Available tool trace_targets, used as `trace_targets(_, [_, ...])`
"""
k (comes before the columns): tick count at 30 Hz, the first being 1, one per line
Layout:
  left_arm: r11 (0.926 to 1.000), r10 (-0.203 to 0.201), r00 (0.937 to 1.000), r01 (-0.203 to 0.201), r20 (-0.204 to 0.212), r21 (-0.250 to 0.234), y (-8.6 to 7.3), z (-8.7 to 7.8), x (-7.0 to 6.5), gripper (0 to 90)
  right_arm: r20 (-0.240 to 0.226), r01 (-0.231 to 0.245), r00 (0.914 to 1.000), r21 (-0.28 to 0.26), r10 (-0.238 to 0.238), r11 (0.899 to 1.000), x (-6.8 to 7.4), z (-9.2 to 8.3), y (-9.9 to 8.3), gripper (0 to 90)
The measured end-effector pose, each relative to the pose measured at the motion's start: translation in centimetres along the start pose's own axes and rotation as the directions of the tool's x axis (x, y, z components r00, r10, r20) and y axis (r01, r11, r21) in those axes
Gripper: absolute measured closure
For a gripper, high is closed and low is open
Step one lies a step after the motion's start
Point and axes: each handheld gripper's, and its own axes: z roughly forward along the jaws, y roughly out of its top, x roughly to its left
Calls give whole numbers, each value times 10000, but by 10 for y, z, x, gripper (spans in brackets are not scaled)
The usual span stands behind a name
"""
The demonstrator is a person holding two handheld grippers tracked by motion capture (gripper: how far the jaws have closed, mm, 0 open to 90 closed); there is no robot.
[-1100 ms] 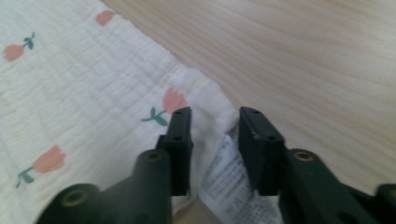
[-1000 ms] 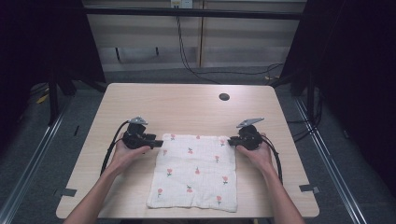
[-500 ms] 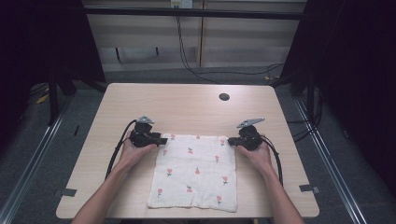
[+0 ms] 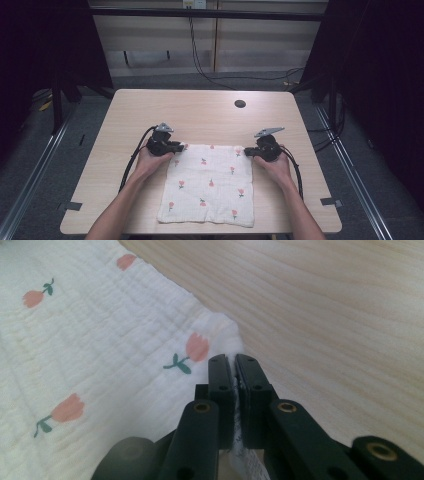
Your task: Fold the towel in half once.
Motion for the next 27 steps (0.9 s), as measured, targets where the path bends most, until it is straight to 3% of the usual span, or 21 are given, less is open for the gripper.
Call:
trace_targets(3, [9995, -300, 9993, 302, 218, -85, -3, -2, 5, 853, -74, -21, 10000, -57, 21, 10000, -1, 0, 0, 865])
trace_targets(7, [9970, -665, 9947, 694, 787, -351, -7, -6, 7, 867, -157, -138, 9998, -198, 135, 9997, -1, -3, 0, 866])
trace_targets(10, [9974, -600, 9945, 633, 857, -358, -8, -11, 8, 866, -239, -235, 9995, -299, 228, 9993, -2, -5, 1, 867])
trace_targets(16, [9916, -600, 9915, 724, 1153, -1070, -6, -27, 5, 866, -444, -497, 9979, -788, 463, 9957, 0, -13, 5, 867])
trace_targets(18, [9918, -564, 9919, 688, 1137, -1080, -5, -29, 5, 867, -525, -536, 9974, -1039, 484, 9931, 2, -17, 6, 867])
trace_targets(27, [9854, -424, 9902, 634, 1332, -1579, -2, -43, 3, 865, -596, -451, 9976, -1489, 366, 9878, 9, -32, 10, 867])
